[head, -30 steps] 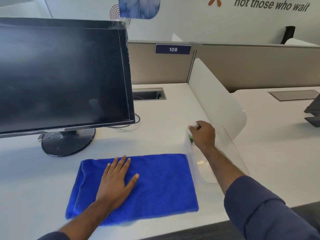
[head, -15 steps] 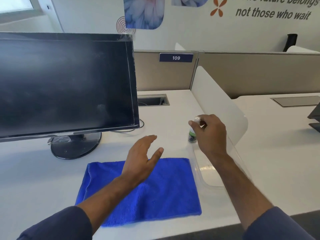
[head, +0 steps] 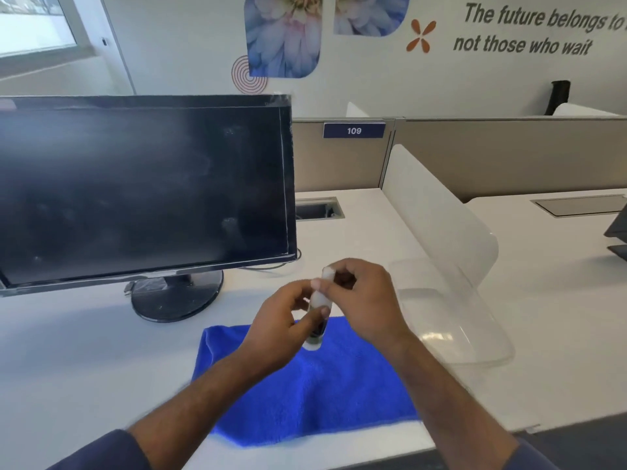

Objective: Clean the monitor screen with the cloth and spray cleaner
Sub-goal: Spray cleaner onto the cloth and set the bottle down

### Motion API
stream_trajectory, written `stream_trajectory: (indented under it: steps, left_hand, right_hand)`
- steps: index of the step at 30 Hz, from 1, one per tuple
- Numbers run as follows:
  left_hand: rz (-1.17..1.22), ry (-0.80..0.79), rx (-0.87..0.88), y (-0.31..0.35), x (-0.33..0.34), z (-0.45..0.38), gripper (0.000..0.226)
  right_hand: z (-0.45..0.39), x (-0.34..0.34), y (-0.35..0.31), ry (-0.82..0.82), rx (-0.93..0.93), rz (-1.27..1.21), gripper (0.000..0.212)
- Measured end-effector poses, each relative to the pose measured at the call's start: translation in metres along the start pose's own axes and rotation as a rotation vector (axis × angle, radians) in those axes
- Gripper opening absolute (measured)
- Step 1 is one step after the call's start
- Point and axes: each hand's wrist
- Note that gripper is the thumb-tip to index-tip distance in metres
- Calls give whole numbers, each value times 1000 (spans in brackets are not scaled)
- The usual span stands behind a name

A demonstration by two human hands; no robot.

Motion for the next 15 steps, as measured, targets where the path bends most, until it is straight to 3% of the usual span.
stream_trajectory:
  steps: [5,9,15]
  left_hand:
    - [139,46,-115,-14,-36,19,24]
    - [277,115,-197,-14,-56,25,24]
    - [498,88,-248,-12,-77,34,21]
  right_hand:
    - [12,30,-5,-186,86,-177,23]
    - [24,53,-11,-253,156,-259,19]
    - [41,78,-24,-330,142,-395,17]
Point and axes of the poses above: each hand's wrist, its own z-axis away from the middle knuckle, its own x-axis out of the palm, y = z × x, and after that the axes turned 9 degrees about z, right-handed
